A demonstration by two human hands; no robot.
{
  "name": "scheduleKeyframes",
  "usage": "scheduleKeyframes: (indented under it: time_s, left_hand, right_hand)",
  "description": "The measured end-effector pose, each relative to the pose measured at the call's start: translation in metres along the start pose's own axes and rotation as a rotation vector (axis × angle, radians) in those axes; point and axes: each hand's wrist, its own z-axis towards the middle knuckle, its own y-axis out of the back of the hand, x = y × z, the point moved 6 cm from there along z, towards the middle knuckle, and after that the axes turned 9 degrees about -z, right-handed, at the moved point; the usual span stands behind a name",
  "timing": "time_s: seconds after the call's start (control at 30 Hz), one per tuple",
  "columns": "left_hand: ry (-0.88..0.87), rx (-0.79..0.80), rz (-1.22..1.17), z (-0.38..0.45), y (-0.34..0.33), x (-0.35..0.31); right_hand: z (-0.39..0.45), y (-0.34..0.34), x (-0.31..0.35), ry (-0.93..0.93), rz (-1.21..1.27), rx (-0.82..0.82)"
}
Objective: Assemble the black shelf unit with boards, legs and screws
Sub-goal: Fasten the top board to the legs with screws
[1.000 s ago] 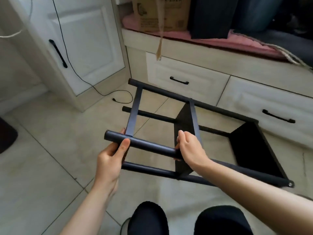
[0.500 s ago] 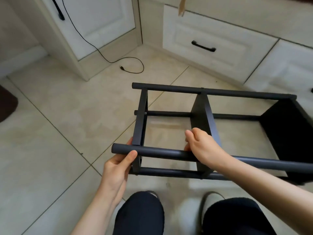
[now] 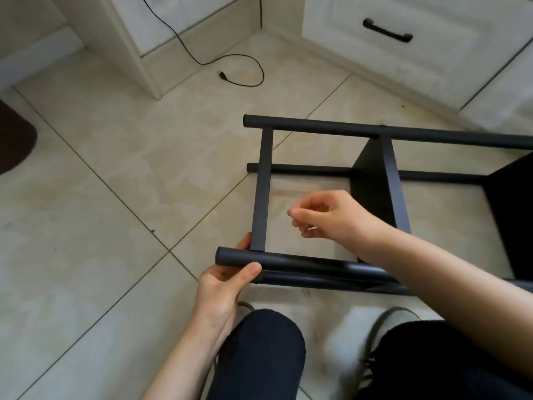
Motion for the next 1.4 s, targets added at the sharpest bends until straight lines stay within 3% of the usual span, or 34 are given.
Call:
scheduleKeyframes:
  time_s: [0.17, 0.4, 0.57, 0.67, 1.07, 1.4]
  left_hand:
    - [-0.013, 0.010, 0.243, 0.002, 0.008, -0.013]
    - [-0.122, 0.317, 1.103, 0.018, 0.002, -0.058]
    - [-0.561, 0.694, 1.670, 0.025, -0.028, -0.072]
    - [-0.646, 0.791, 1.836, 0.030, -0.036, -0.072]
    - [-0.614, 0.795, 1.585, 0.035, -0.034, -0.064]
    - [-0.652, 0.806, 1.537, 0.034, -0.033, -0.062]
  right_hand:
    - [-0.002, -0.012, -0.019, -0.090, 0.018, 0.129]
    - [-0.008, -0.025, -0.054, -0.196, 0.155, 0.165]
    - [-0.006, -0.024, -0.064, -0.262, 0.344, 0.228]
    - [-0.004, -0.029, -0.064, -0.264, 0.317, 0.295]
    - [0.007, -0.039, -0.067, -0.308, 0.341, 0.432]
    - [0.028, -0.073, -0.054, -0.306, 0.386, 0.525]
